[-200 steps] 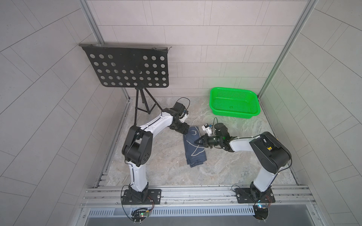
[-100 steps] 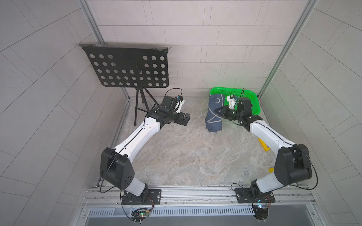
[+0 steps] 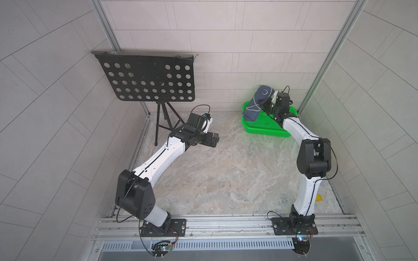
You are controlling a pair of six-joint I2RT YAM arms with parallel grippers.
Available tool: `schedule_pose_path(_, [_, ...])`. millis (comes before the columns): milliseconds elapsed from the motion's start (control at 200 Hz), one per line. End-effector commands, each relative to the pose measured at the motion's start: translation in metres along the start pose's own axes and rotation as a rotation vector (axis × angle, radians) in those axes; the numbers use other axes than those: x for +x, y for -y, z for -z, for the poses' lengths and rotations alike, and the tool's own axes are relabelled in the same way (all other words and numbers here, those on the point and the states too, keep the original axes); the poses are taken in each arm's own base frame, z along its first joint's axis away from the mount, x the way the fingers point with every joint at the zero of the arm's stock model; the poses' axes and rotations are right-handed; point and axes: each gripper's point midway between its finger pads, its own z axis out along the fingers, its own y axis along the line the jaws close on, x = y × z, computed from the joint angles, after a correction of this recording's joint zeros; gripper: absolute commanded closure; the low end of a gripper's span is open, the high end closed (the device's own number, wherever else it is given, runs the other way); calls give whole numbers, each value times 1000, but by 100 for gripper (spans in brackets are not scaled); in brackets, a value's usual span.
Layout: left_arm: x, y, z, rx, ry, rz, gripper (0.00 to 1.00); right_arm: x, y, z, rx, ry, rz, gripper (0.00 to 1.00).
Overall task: Roll up the pillowcase
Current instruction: Pick up the pillowcase at the center of the board.
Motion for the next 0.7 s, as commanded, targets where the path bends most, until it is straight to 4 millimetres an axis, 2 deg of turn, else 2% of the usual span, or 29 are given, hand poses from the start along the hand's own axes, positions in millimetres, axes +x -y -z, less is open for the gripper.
schedule_pose_path(0, [9, -4, -2, 0, -29, -1, 0, -37, -3, -4, -45, 142, -25, 94])
schedule_pose_path(185, [15, -5, -9, 17, -62, -5, 0, -59, 50, -3, 43, 219, -38, 94])
schedule_pose_path(280, [16, -2, -15, 41, -79, -8, 0, -63, 78, -1, 78, 248, -62, 93])
schedule_pose_path(445, [19, 0, -20, 58, -106, -12, 0, -54, 128, -1, 159, 265, -122, 93])
schedule_pose_path(625, [20, 0, -20, 57, -119, -20, 0, -45, 169, 7, 252, 317, -222, 92])
schedule_pose_path(695, [21, 0, -21, 56, -122, -19, 0, -40, 178, 12, 286, 344, -259, 90])
